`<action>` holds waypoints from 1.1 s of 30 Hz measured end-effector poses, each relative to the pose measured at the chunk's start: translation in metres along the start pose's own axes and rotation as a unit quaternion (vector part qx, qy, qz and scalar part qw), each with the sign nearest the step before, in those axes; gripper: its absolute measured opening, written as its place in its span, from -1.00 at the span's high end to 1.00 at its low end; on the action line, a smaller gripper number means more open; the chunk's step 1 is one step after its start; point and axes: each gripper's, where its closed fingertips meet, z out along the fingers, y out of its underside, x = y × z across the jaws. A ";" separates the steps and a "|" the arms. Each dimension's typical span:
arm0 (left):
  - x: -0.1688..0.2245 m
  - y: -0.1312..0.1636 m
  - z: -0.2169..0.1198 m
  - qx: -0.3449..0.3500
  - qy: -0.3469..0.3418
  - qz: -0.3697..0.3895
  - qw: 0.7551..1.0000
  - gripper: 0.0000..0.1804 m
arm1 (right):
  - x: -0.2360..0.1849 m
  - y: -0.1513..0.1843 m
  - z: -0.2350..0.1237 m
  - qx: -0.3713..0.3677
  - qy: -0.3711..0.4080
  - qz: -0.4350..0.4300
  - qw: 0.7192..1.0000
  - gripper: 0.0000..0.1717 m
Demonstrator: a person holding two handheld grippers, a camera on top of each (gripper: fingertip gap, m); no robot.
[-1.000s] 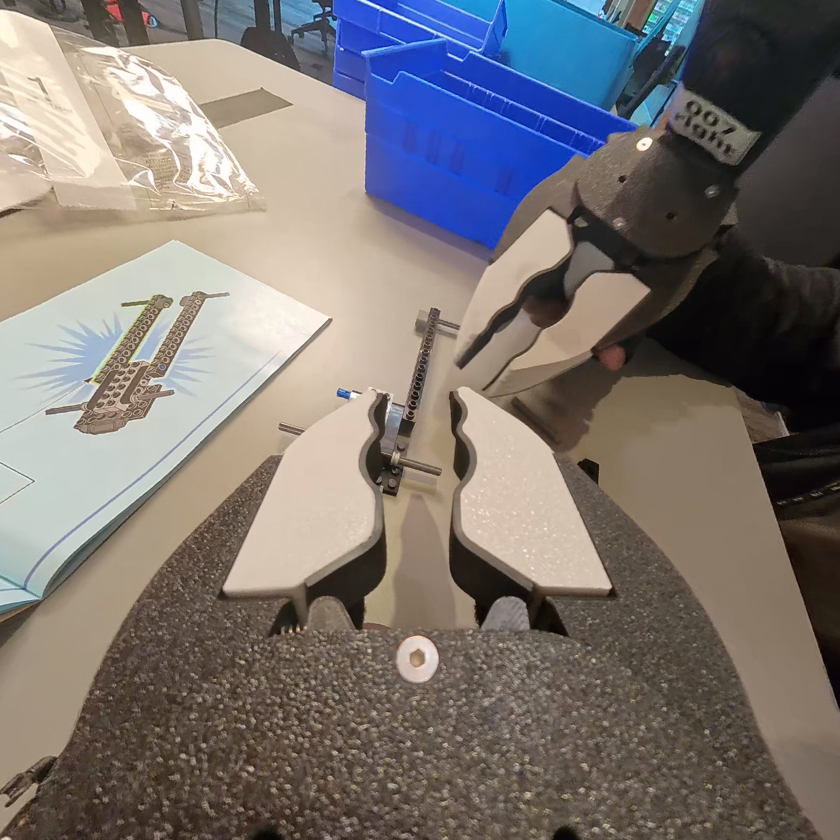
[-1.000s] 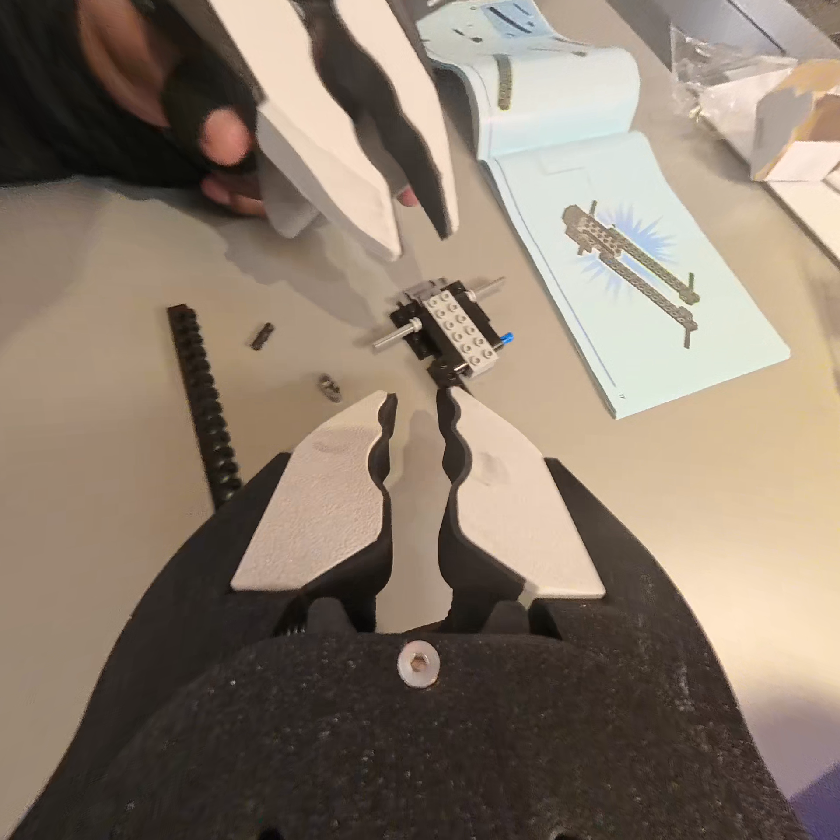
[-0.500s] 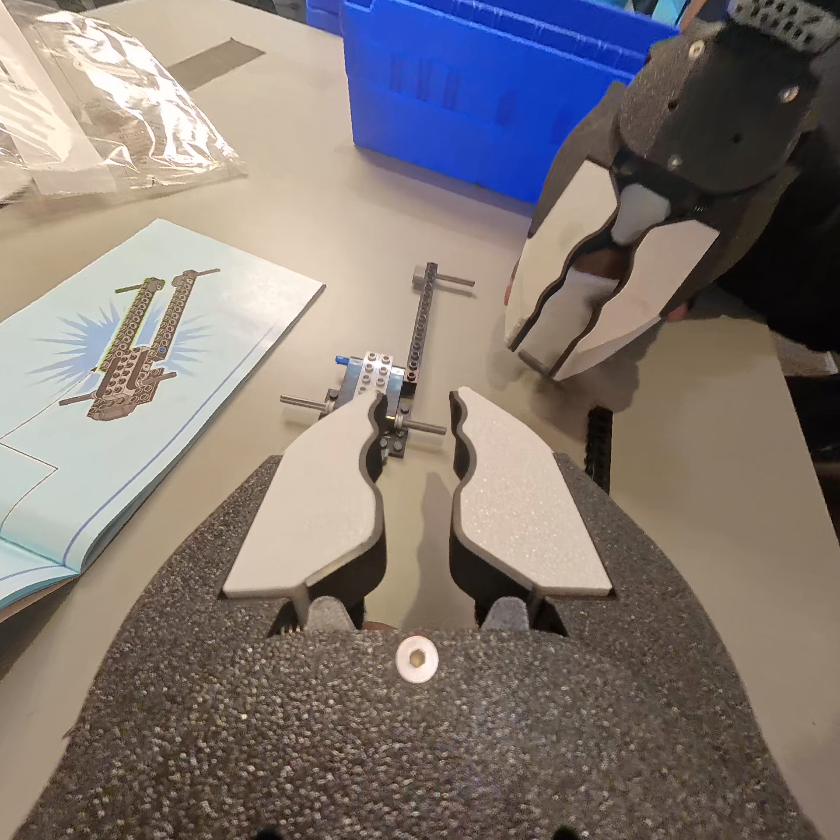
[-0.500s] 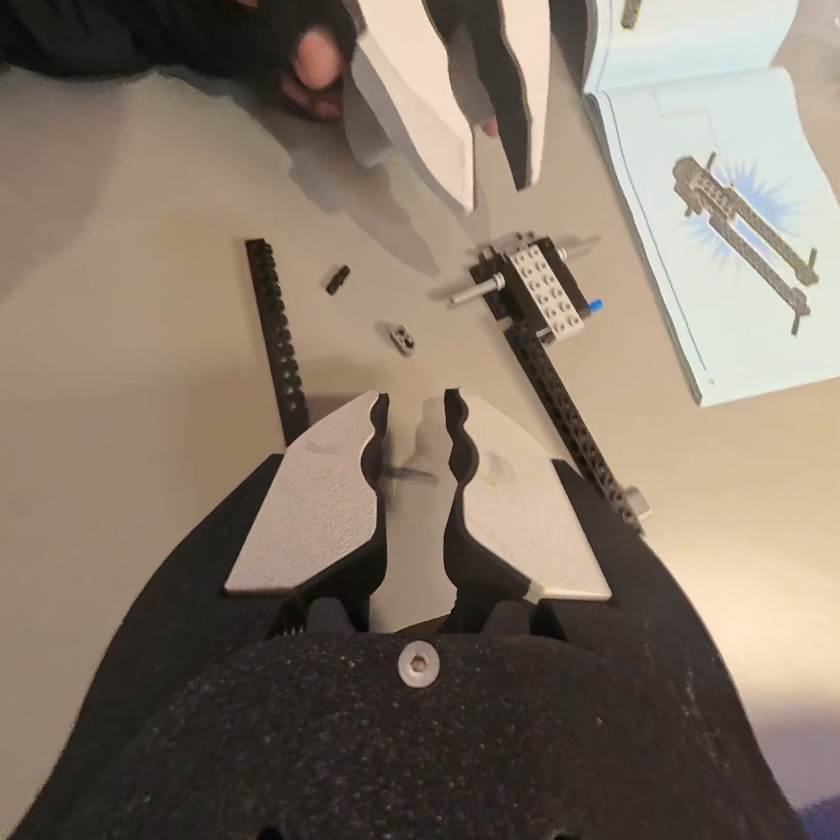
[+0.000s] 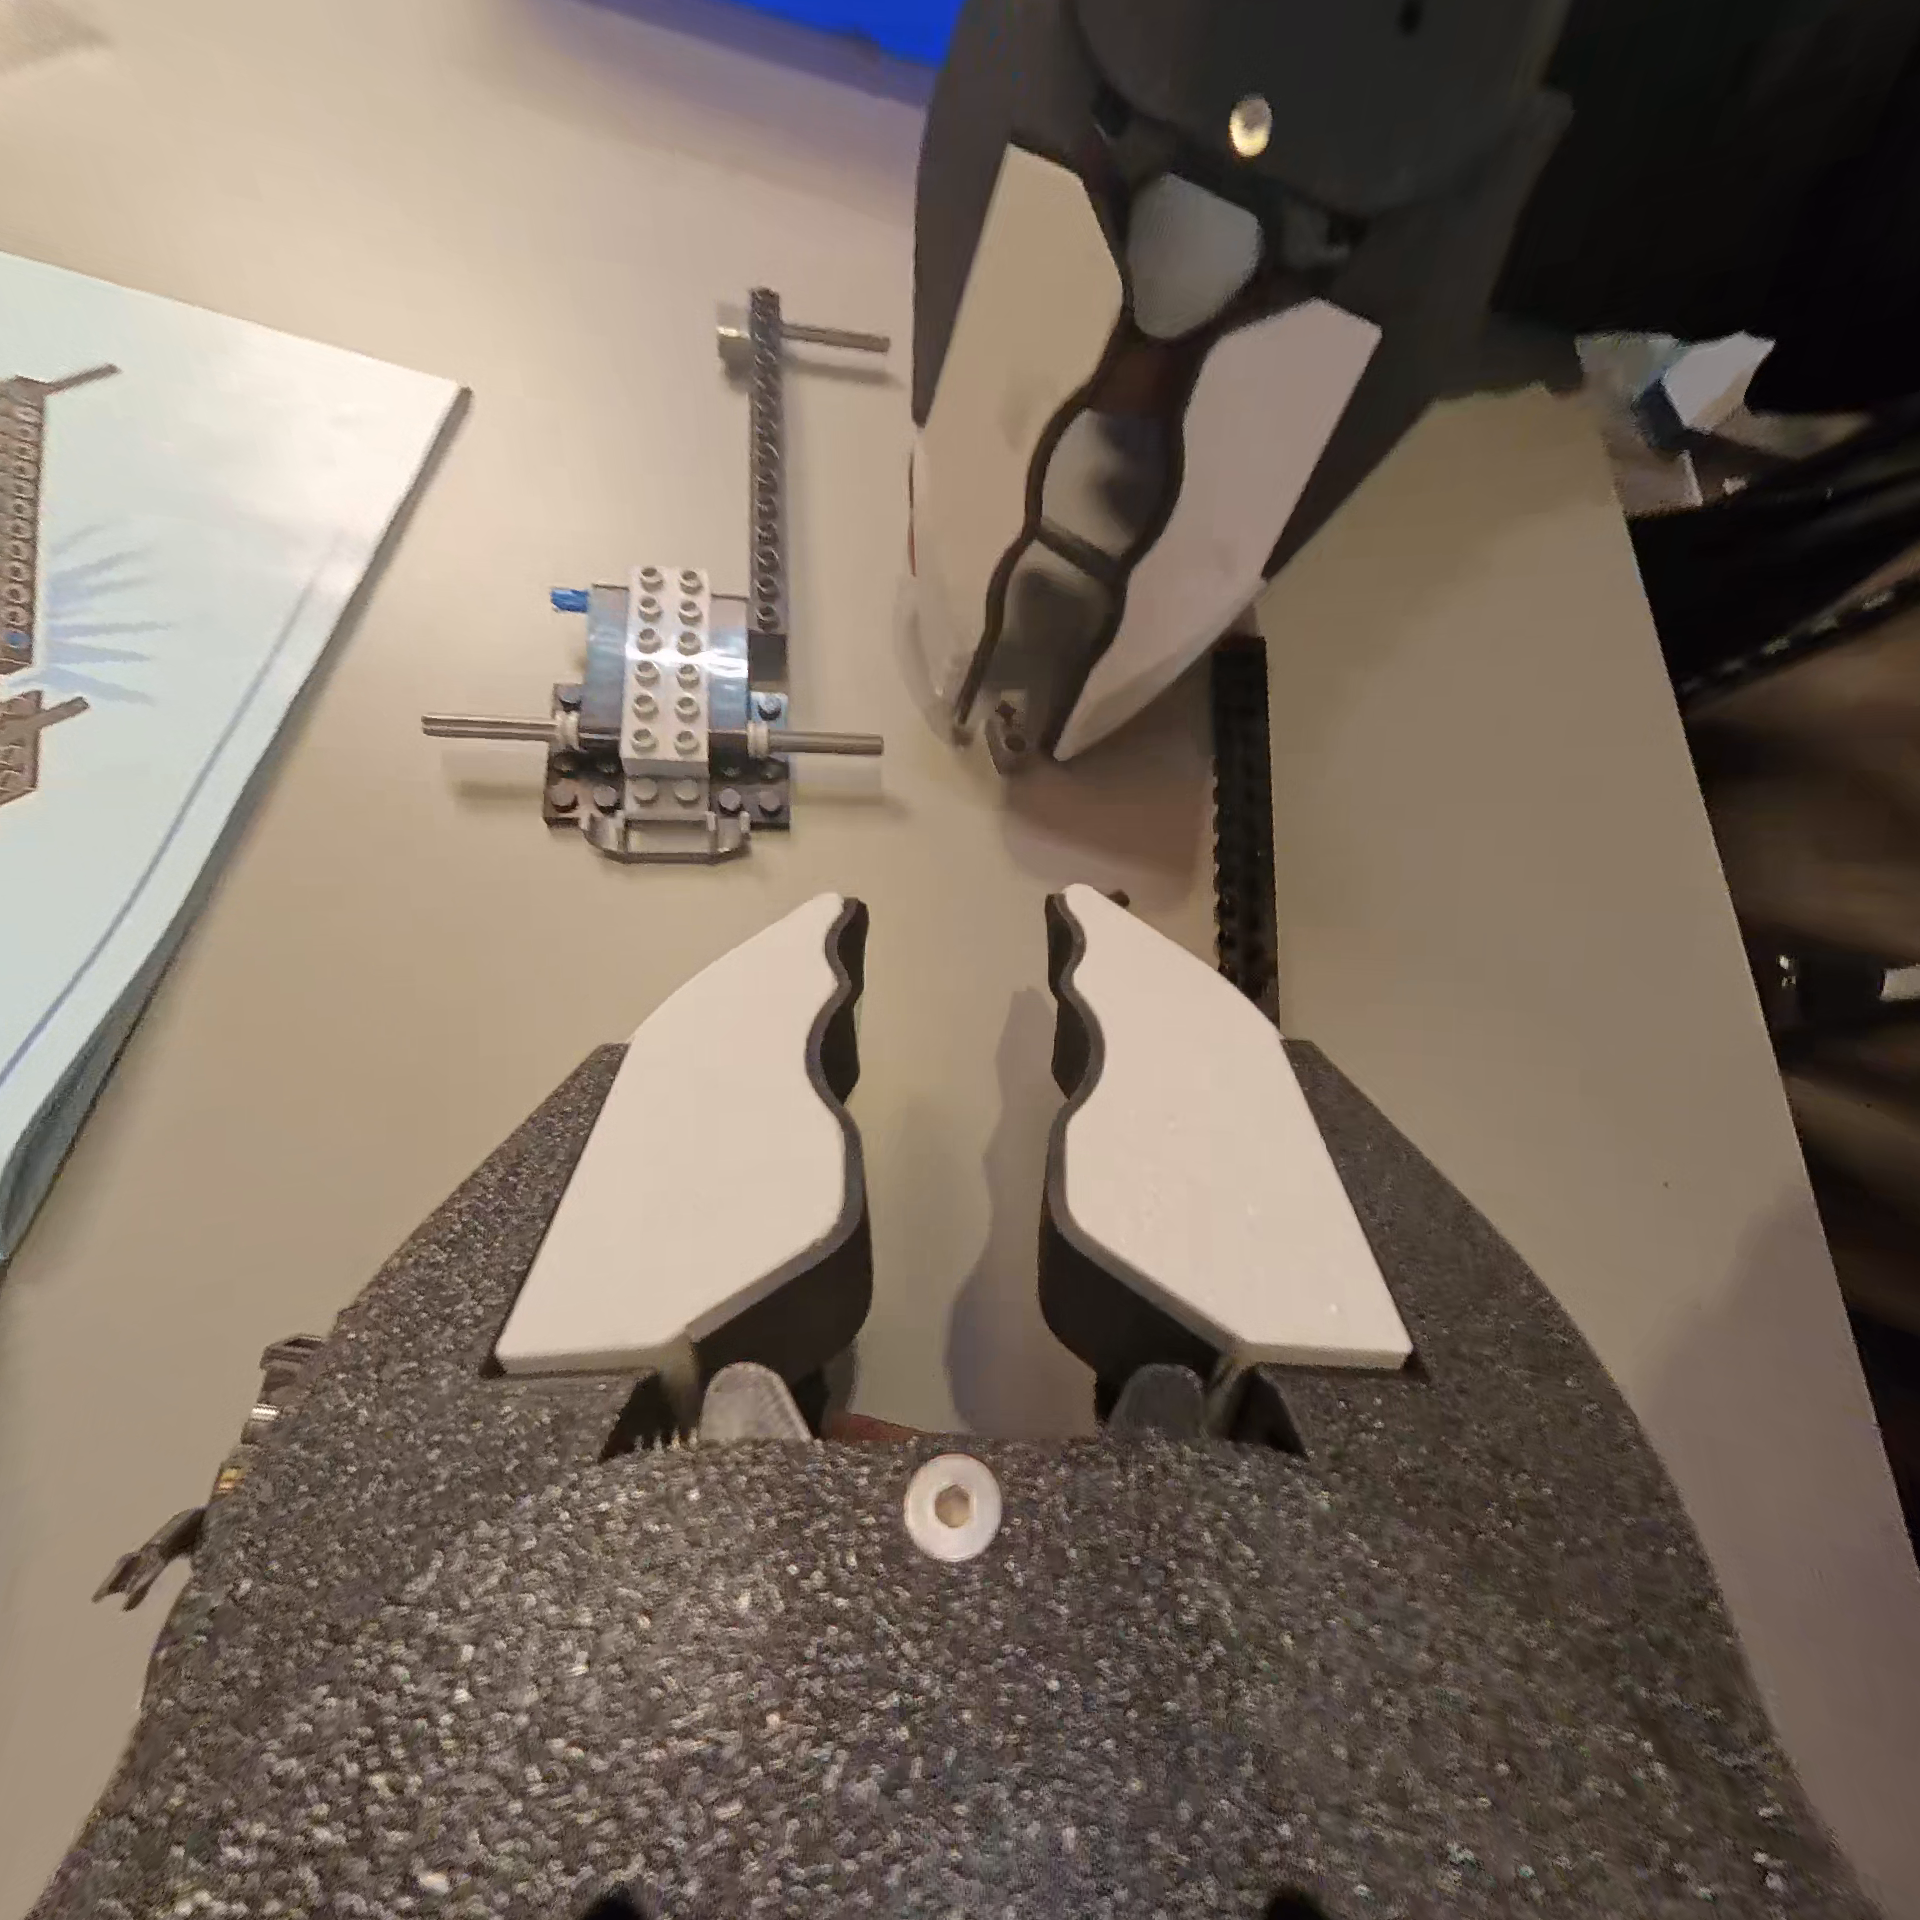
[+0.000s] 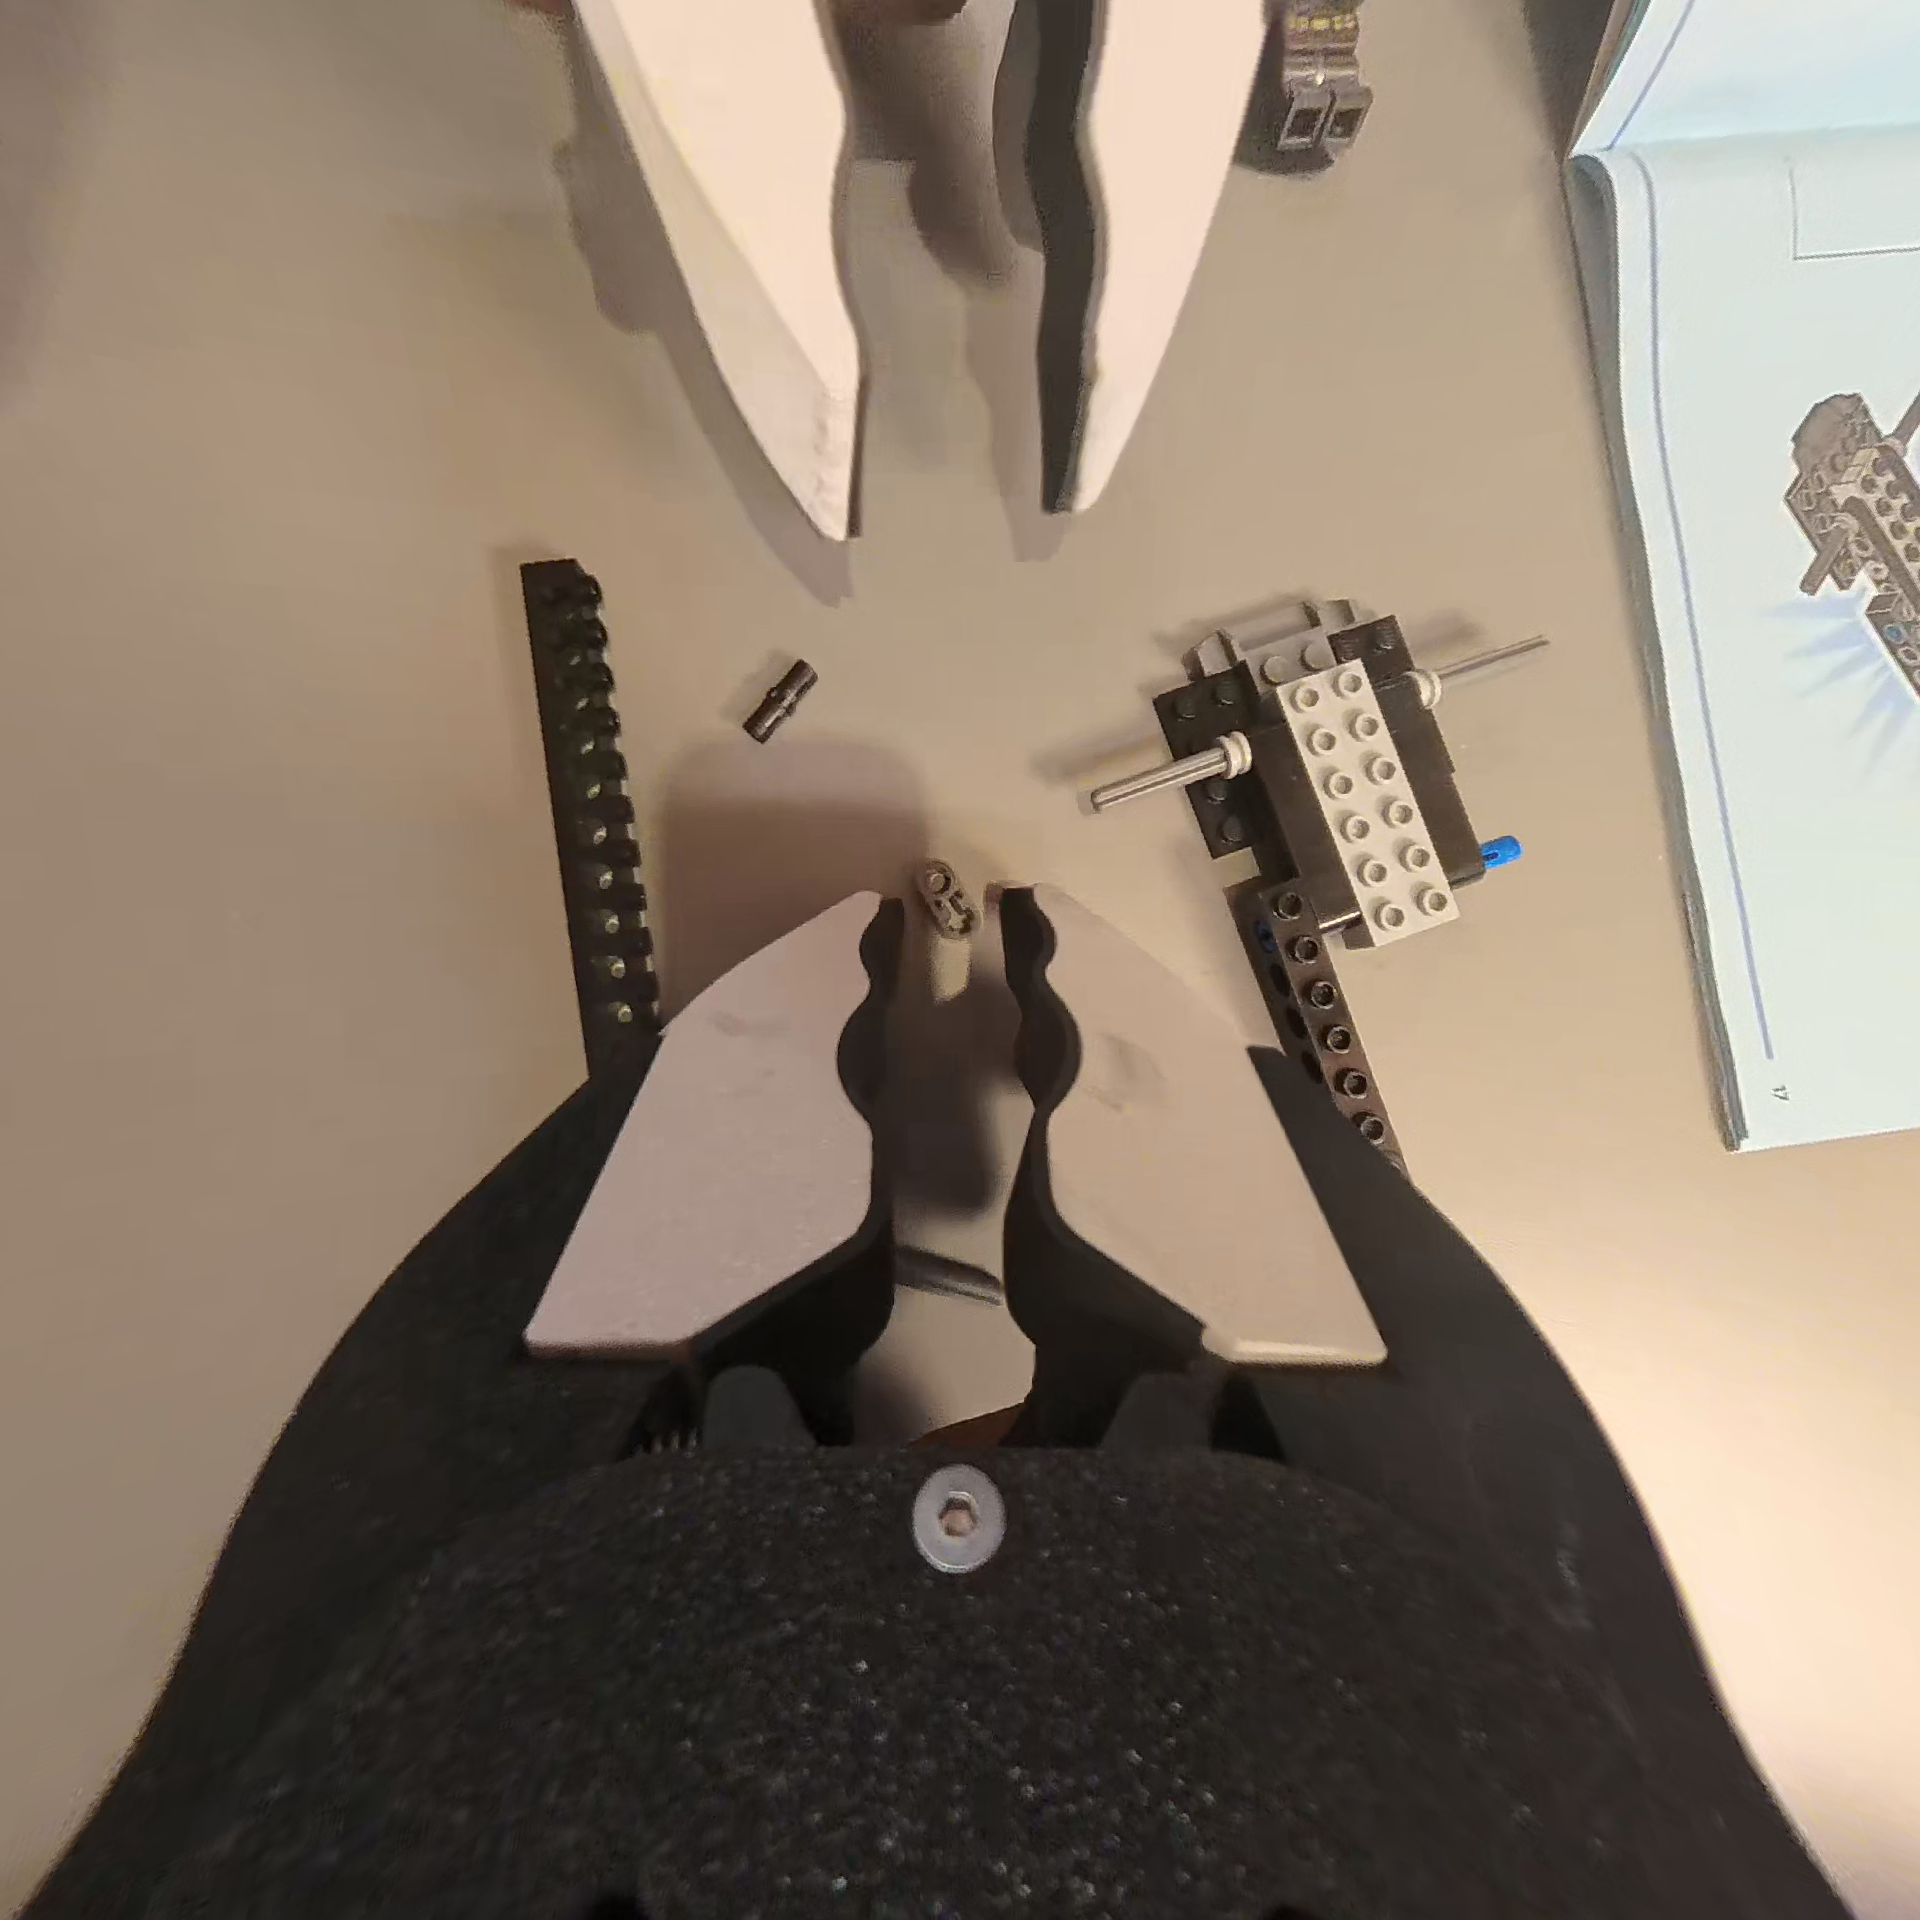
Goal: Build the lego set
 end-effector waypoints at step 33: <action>0.021 0.001 0.015 -0.031 0.063 0.098 0.993 0.95 | 0.003 -0.030 -0.017 0.145 0.053 -0.050 0.987 0.76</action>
